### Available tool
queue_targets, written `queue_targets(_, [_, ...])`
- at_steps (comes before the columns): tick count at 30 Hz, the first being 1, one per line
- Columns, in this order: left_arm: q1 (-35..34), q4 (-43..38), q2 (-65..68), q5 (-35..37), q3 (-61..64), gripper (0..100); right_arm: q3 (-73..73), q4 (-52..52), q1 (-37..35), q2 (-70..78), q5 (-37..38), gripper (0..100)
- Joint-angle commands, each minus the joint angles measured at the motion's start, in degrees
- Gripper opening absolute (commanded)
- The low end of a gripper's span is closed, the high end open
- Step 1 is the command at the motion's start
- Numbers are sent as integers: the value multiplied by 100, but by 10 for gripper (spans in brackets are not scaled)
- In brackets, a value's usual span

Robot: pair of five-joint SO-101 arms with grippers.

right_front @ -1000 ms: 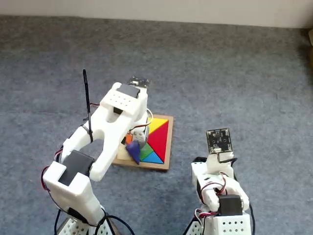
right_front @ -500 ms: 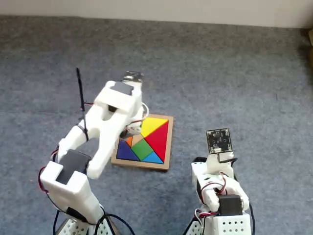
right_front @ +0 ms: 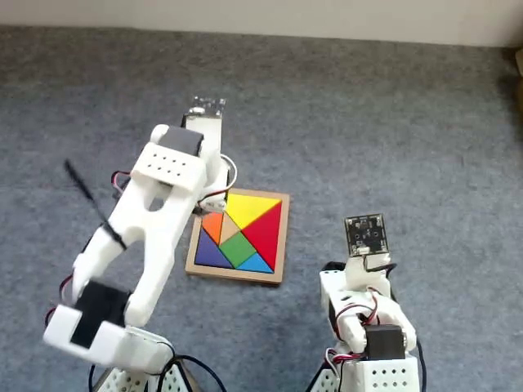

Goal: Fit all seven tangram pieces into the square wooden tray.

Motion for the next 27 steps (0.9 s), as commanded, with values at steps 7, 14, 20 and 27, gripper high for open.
queue_targets(7, [-242,-1011,-1455,18,1323,6,611,31,66,-66,-26,5])
queue_targets(14, [-699,-2646,-2501,9,3099,6,611,13,66,-66,-26,5])
queue_targets(20, [-813,-3947,-3248,9,4382,6,611,13,66,-66,-26,5])
queue_targets(27, [-822,-5064,-3591,9,5490,6,611,13,66,-66,-26,5])
